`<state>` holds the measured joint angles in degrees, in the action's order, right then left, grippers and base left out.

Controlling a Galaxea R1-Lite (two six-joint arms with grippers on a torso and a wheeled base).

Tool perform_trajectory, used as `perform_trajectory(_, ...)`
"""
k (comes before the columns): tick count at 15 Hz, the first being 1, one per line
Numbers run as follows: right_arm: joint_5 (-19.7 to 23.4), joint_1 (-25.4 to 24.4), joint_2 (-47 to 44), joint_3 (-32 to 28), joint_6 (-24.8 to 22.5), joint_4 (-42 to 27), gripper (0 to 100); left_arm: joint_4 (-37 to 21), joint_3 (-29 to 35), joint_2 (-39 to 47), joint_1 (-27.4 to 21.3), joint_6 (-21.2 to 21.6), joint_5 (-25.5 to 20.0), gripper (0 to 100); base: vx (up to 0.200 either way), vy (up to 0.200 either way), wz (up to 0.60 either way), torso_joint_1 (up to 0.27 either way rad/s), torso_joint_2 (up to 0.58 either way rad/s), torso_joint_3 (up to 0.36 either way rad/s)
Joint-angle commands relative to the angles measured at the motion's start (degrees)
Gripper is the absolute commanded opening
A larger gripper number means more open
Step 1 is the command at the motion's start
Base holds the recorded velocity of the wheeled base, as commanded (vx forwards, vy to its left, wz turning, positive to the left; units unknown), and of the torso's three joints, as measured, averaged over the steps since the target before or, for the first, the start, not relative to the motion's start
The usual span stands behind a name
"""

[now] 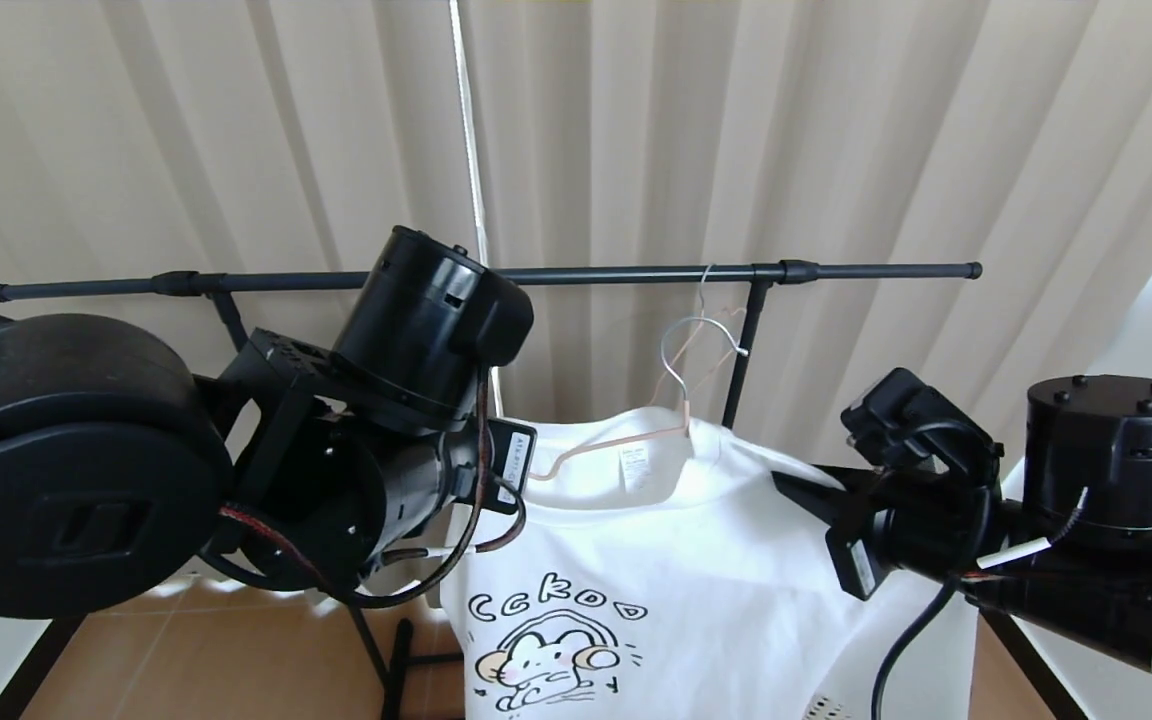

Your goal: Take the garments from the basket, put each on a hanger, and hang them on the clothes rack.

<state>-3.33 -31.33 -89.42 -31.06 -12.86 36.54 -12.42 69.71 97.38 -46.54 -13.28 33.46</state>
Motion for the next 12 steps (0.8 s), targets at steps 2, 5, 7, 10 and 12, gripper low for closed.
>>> perform_trajectory(2,-2.6,-0.2,-0.8,0.8,-2.1,0.6,0,-1.6,0.2,-0.1,2.0,-1.3,0.1,0,0.0,0.0,0.0,0.0,0.0,0.0)
perform_trajectory(5,-5.4,-2.5,-0.8,0.4,-1.9,0.8,0,-3.9,2.2,0.3,2.6,-2.4,0.1,0,0.0,0.0,0.0,0.0,0.0,0.0)
perform_trajectory(7,-10.0,-5.4,-4.7,0.4,-1.6,6.5,0,-10.7,9.0,2.1,2.2,-4.7,0.0,0,0.0,0.0,0.0,0.0,0.0,0.0)
perform_trajectory(10,-12.2,-7.3,-11.8,0.7,-0.4,16.8,0,-21.9,19.0,6.1,0.8,-11.1,-0.1,0,0.0,0.0,0.0,0.0,0.0,0.0)
perform_trajectory(12,-12.3,-8.3,-13.2,0.7,0.2,19.2,0,-25.1,22.6,7.5,-0.3,-13.6,-1.1,0,0.0,0.0,0.0,0.0,0.0,0.0)
